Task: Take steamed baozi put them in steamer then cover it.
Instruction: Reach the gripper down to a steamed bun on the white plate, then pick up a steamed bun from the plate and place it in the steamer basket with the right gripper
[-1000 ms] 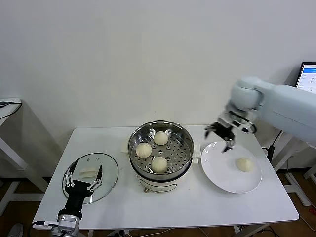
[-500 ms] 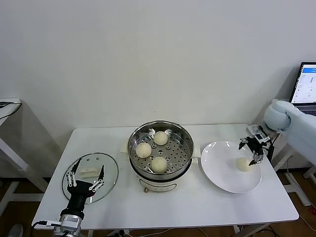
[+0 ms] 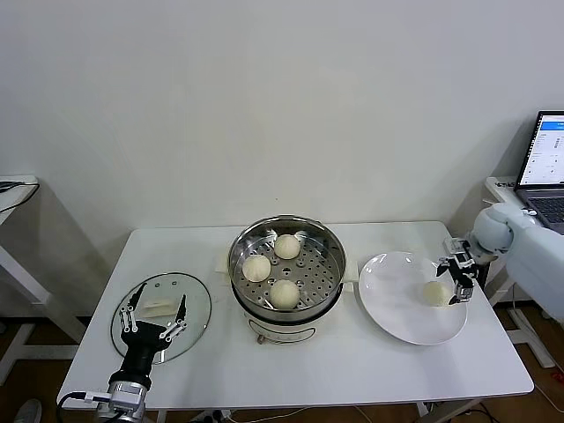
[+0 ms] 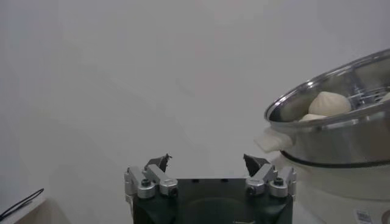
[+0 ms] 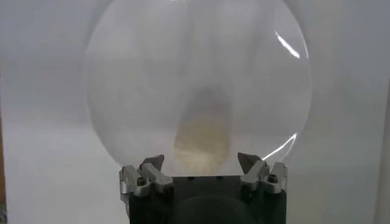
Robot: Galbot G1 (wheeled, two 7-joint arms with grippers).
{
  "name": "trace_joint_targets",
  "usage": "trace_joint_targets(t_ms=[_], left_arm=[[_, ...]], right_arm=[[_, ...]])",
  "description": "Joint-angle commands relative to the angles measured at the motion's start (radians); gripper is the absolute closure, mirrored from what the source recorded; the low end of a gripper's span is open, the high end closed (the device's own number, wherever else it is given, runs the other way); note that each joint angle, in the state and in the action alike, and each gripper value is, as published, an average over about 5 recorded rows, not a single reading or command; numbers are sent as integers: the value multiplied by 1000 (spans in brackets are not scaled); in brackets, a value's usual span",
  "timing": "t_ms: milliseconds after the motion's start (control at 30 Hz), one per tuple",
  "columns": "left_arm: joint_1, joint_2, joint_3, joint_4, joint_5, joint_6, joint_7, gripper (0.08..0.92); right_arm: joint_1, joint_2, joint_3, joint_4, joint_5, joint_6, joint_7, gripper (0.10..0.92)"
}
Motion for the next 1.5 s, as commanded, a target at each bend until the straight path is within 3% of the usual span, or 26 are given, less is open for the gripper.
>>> trace_joint_targets(t_ms=[33, 700, 900, 1067, 1233, 1500], left_arm=[[0, -1, 2, 3, 0, 2, 0, 177], [-4, -3, 2, 11, 1, 1, 0, 177], [-7, -5, 5, 11, 1, 2, 0, 177], [-7, -4, 5, 8, 1, 4, 0, 177], [-8, -3, 6, 8, 1, 4, 0, 177], [-15, 1, 8, 7, -1, 3, 1, 177]], right_arm=[[-49, 45, 63, -72, -50, -2, 26, 203], [-69, 92, 101, -99, -94, 7, 36, 211], [-67, 86, 100, -96, -95, 8, 32, 327], [-56, 69, 92, -74, -78, 6, 28, 346], [18, 8, -3, 22, 26, -37, 13, 347], [318, -140, -323, 331, 319, -234, -15, 345]])
